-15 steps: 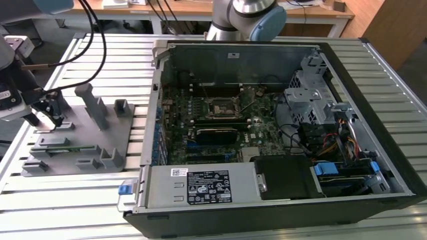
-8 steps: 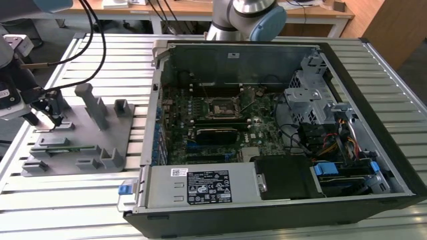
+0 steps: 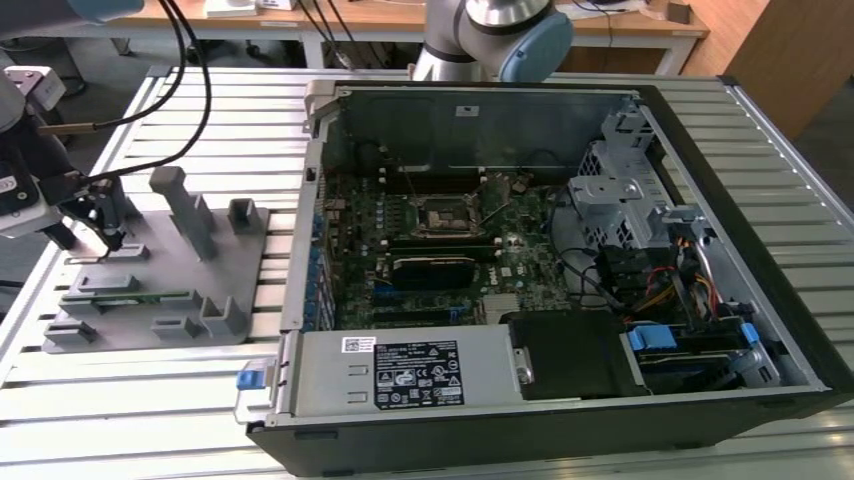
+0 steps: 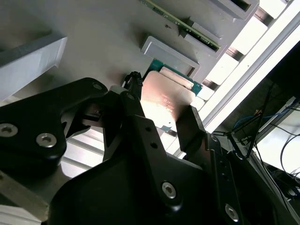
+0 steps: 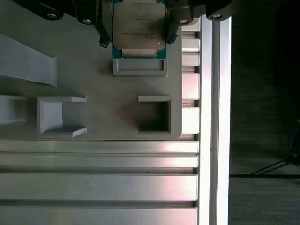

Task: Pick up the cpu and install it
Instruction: 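Pick up the cpu and move it towards the insertion slot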

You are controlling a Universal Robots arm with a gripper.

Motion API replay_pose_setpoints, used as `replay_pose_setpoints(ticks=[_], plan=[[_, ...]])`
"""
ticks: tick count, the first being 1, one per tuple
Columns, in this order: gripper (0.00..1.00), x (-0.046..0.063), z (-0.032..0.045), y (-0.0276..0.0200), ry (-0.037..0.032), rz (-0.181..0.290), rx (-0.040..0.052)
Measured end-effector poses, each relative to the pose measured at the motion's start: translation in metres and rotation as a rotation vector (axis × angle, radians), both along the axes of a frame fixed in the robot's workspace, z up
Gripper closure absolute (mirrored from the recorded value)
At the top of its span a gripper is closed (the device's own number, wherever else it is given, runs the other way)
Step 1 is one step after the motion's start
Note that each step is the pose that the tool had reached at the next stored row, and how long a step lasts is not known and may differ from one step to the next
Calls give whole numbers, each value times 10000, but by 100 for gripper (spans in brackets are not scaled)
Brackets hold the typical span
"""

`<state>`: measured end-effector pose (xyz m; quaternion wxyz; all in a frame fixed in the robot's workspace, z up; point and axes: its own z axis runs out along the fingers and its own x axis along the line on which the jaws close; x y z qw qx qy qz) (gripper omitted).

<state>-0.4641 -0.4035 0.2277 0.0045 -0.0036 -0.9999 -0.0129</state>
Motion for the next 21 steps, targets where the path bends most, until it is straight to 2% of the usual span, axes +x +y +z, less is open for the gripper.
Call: replay_pose_setpoints(ticks=[21], plan=[[46, 0, 50, 0, 1, 0, -1]])
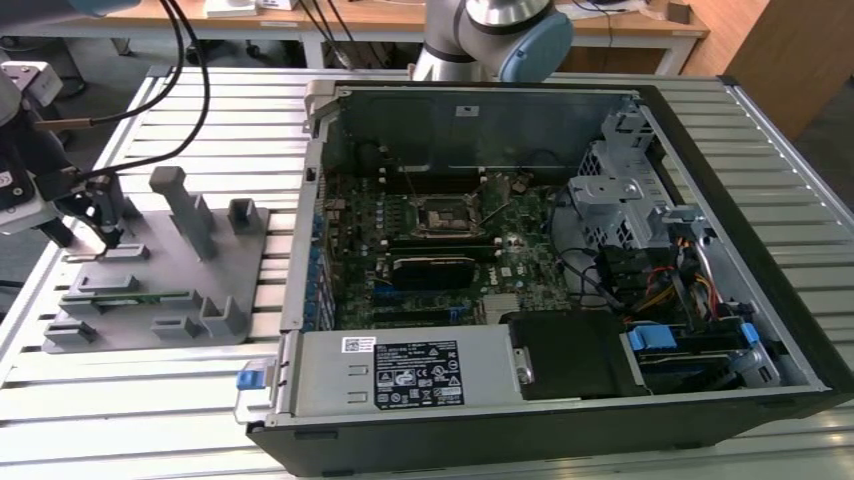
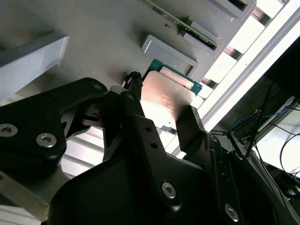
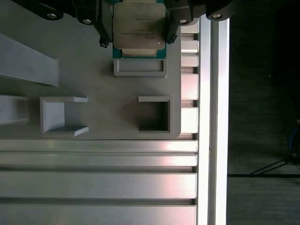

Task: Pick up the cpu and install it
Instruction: 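Pick up the cpu and move it towards the insertion slot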

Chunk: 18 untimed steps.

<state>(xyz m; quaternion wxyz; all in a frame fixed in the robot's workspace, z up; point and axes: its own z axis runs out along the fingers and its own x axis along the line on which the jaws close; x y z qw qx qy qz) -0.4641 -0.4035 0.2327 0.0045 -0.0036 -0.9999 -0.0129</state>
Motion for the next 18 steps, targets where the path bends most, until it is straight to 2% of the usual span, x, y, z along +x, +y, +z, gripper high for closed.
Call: replay_pose_setpoints(ticks=[18], plan=[[46, 0, 72, 0, 0, 0, 0]])
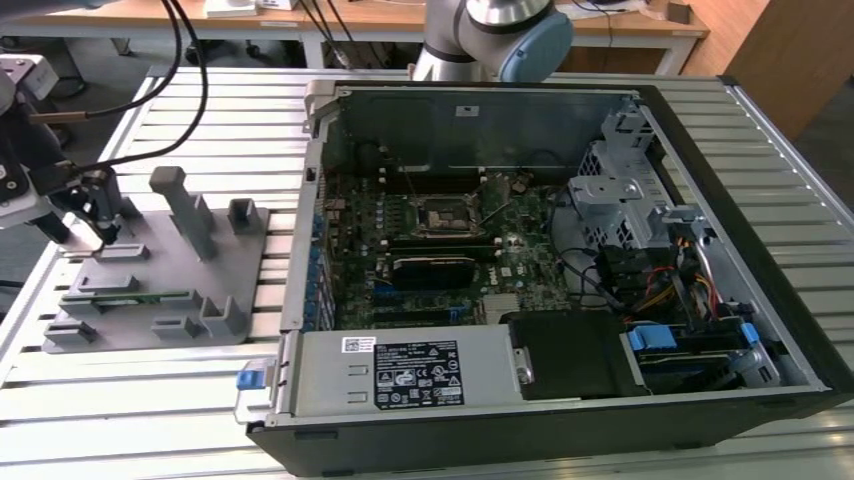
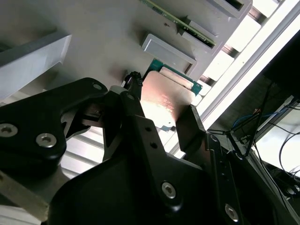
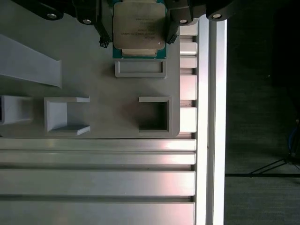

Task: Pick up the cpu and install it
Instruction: 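Pick up the cpu and move it towards the insertion slot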

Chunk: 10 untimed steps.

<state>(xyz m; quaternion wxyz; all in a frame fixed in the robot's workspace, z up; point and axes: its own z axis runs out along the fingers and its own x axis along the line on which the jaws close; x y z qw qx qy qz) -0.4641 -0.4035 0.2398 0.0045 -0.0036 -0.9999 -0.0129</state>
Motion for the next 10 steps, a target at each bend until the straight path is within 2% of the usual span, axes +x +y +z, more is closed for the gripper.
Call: replay_pose_setpoints(ticks=[10], plan=[[46, 0, 29, 0, 0, 0, 0]])
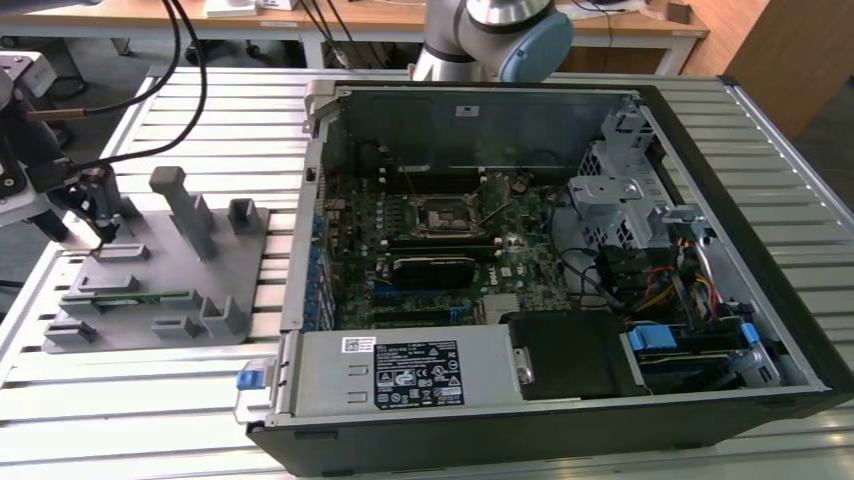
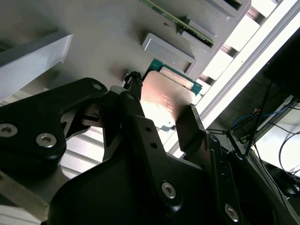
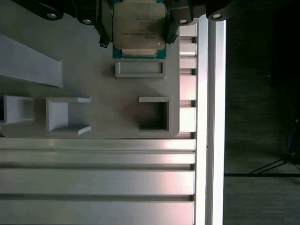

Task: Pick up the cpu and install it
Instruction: 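Pick up the cpu and move it towards the insertion slot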

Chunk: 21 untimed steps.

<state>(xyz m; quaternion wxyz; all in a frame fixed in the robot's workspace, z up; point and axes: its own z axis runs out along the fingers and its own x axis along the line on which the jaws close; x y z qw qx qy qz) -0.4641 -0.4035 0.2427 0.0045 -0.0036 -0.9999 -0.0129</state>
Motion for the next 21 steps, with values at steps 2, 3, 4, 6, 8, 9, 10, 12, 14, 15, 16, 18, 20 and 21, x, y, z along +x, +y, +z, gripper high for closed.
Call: replay_pose_setpoints(ticks=[2, 3, 4, 6, 8, 9, 10, 12, 14, 15, 16, 18, 20, 21], plan=[[46, 0, 5, 0, 0, 0, 0], [46, 0, 9, 0, 1, 1, 0], [46, 0, 12, 0, 0, 1, 0], [46, 0, 20, 0, 1, 0, 0], [46, 0, 30, 0, 1, 0, -1], [46, 0, 35, 0, 0, 0, 0], [46, 0, 42, 0, 0, 0, 0], [46, 0, 51, 0, -2, 0, 1], [46, 0, 59, 0, -1, 0, 1], [46, 0, 65, 0, 1, 0, 0], [46, 0, 71, 0, 1, 1, 0], [46, 0, 81, 0, 0, 0, 0], [46, 0, 93, 0, 0, 1, 0], [46, 0, 96, 0, -1, 1, 1]])
